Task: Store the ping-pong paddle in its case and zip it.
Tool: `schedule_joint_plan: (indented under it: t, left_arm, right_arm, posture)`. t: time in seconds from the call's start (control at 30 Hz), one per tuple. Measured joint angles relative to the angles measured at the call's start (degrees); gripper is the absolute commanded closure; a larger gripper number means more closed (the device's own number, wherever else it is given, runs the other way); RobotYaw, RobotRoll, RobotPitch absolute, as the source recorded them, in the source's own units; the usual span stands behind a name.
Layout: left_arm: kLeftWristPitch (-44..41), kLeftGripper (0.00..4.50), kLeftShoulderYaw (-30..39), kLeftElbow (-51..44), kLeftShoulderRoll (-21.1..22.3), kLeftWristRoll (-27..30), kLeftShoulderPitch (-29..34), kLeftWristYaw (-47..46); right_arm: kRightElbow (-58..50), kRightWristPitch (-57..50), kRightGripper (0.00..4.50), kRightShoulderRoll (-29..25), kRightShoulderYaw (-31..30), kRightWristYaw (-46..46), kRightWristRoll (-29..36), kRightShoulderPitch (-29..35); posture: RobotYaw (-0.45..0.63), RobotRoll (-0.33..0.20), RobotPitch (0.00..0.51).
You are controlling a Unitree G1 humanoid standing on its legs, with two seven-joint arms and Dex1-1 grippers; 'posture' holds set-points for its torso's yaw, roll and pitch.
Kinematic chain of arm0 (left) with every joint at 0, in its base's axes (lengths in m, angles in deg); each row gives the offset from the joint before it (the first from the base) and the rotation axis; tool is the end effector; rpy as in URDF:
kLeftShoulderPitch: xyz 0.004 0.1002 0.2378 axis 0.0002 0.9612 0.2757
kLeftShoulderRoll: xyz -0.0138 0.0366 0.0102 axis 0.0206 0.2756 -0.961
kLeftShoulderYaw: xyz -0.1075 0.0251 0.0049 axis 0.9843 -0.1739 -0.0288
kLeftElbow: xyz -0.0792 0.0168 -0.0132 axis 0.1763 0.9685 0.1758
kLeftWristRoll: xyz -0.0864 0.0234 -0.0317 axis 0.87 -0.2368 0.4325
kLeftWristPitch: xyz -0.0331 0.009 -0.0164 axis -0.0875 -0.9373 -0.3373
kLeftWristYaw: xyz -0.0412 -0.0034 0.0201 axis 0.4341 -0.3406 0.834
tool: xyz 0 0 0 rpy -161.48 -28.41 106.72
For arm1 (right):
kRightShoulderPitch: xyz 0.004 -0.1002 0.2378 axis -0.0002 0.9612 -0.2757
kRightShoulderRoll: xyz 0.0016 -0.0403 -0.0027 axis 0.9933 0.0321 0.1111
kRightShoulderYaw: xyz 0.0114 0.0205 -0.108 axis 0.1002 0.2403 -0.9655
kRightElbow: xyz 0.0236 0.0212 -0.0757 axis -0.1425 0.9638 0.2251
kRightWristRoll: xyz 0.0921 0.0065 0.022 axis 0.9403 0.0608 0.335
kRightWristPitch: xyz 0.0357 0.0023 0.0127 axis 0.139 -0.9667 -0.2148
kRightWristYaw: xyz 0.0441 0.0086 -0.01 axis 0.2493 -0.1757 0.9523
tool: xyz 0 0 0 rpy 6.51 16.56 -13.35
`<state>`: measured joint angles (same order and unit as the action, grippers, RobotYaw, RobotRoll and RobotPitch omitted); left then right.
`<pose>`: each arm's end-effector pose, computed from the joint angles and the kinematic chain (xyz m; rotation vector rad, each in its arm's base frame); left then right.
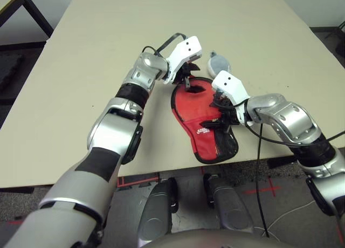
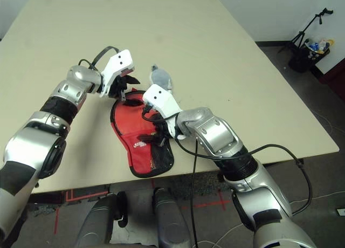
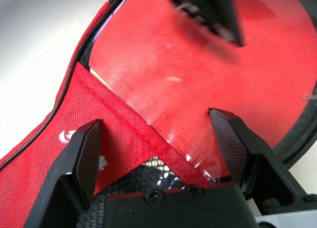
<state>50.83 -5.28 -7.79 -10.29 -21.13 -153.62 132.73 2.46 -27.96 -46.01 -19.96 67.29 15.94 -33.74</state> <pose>0.3730 0.1389 0.1913 0.6250 0.2603 -1.1764 0.2780 -0.1456 0.1670 -0.4658 0.5758 0.9942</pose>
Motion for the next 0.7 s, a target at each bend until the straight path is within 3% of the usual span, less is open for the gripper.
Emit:
schedule_joint_plan:
  t: [0.17,0.5,0.63,0.7]
  left_arm:
    - [-4.67,0.01,-0.4,-3.02,-0.34,1.43,5.26,0.02]
    - [-9.94,0.01,-1.3,-6.99,-0.76,2.23,8.0,-1.11]
    - [-10.11,0.01,-1.27,-7.22,-1.03,2.43,8.47,-1.6]
    - [-10.12,0.01,-1.27,-7.36,-1.03,2.53,8.56,-1.59]
  right_arm:
    - [1.31,0.07,0.0,0.38,0.0,0.04,-0.28,-0.12]
    - [4.74,0.56,0.0,0.6,0.33,0.59,-0.72,-1.82]
    - [9.04,-1.67,0.0,1.31,3.95,-2.67,-1.58,-6.17]
    - [11.51,-2.07,0.0,3.49,8.7,-6.99,-2.49,-10.9]
  posture:
    - [-0.08,0.0,0.183]
    - [-0.09,0.0,0.193]
    - [-0.09,0.0,0.193]
    - [-0.09,0.0,0.192]
